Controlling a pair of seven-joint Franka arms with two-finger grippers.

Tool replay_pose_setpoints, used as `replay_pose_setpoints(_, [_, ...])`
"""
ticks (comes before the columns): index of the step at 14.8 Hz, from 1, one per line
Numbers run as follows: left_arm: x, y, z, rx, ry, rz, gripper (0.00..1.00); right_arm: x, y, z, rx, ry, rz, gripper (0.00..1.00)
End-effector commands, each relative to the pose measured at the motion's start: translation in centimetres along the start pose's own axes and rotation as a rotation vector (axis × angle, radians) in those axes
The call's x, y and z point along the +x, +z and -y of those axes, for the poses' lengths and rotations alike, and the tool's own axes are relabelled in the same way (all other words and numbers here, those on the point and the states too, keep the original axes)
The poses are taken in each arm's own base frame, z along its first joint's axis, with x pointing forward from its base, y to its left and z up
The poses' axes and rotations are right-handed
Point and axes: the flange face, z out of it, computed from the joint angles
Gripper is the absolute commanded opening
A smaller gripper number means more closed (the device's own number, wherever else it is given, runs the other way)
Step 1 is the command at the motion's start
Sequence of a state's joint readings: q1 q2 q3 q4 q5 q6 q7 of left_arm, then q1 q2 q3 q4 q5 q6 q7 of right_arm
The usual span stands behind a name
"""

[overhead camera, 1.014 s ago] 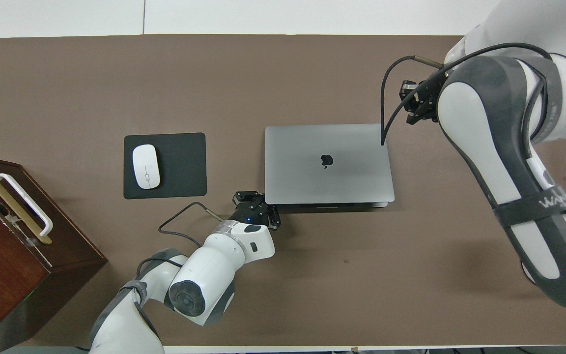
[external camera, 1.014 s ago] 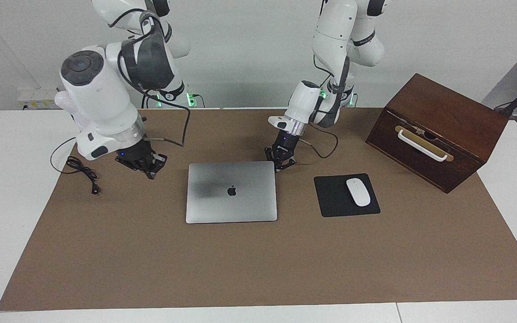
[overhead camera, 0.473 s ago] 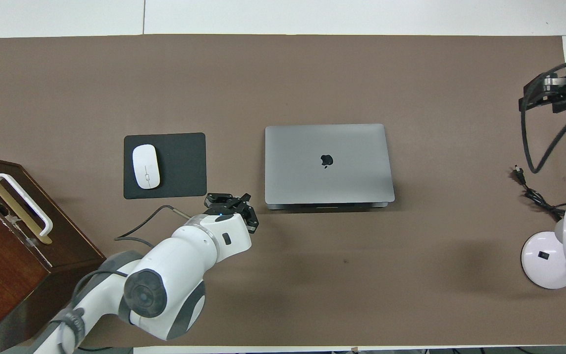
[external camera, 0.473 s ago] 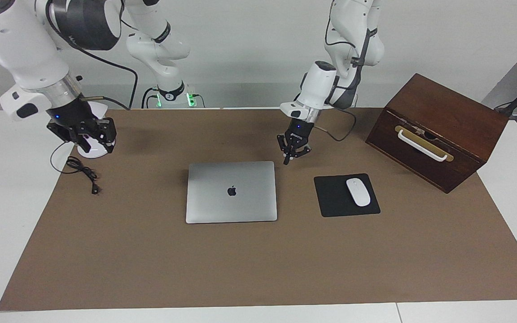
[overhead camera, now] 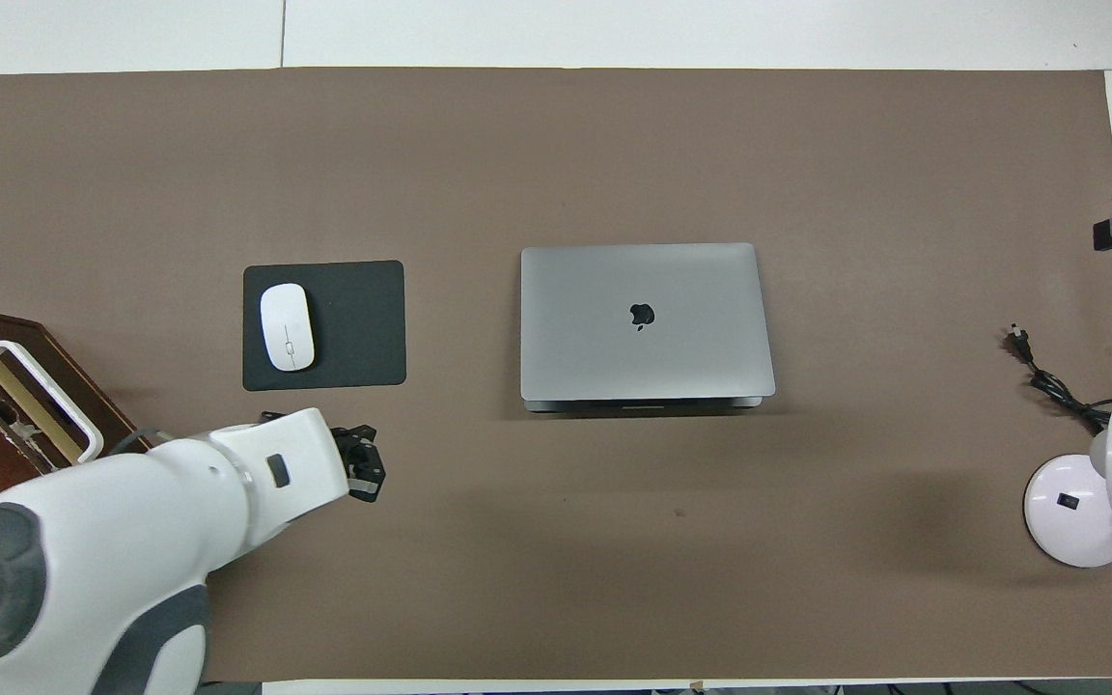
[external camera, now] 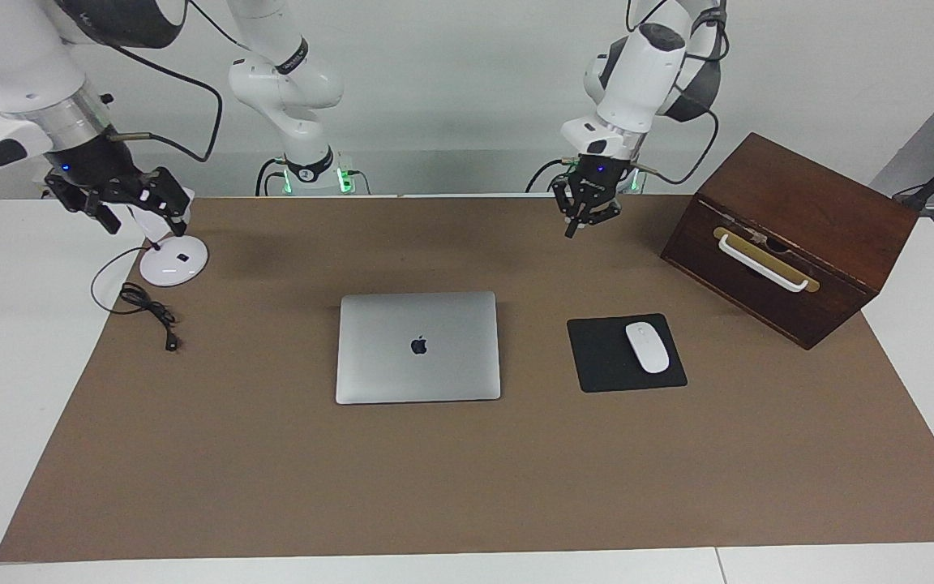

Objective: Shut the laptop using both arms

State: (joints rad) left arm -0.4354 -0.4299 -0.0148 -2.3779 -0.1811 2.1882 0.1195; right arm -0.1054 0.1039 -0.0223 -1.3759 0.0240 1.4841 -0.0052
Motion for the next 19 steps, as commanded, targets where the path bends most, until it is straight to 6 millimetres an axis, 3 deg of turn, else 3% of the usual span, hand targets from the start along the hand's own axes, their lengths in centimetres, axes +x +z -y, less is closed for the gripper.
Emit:
replay_pose_setpoints(1, [0.6,-4.3,3.3,0.04,-0.043,0.085,0.05,-2.7,0.0,-1.0,-0.008,0.008,0.029,1.0])
replay_pose_setpoints(3, [0.4,-6.4,5.5,0.059,-0.087,0.118,1.0,-4.1,0.2,-0.8,0.003,0.071,0.027,1.0])
replay_pose_setpoints(5, [0.1,-8.7,9.3,0.081,-0.175,0.094,1.0,-4.6,-0.1,0.6,0.002,0.099,0.028,1.0])
replay_pose_setpoints(8, [-1.2,-9.6,12.8,0.091,-0.273,0.108,1.0,-4.8,-0.1,2.4,0.003,0.042,0.03,1.0])
replay_pose_setpoints(10, [-2.0,-11.1,15.0,0.097,-0.332,0.113,1.0,-5.3,-0.3,5.1,0.007,-0.002,0.026,1.0])
replay_pose_setpoints(12, [-2.3,-12.5,15.5,0.096,-0.349,0.129,1.0,-5.3,-0.2,6.0,0.006,-0.021,0.02,1.0])
replay_pose_setpoints(19, [-1.4,-14.3,15.8,0.138,-0.336,0.065,1.0,-5.0,0.4,5.7,-0.006,-0.061,-0.026,1.0])
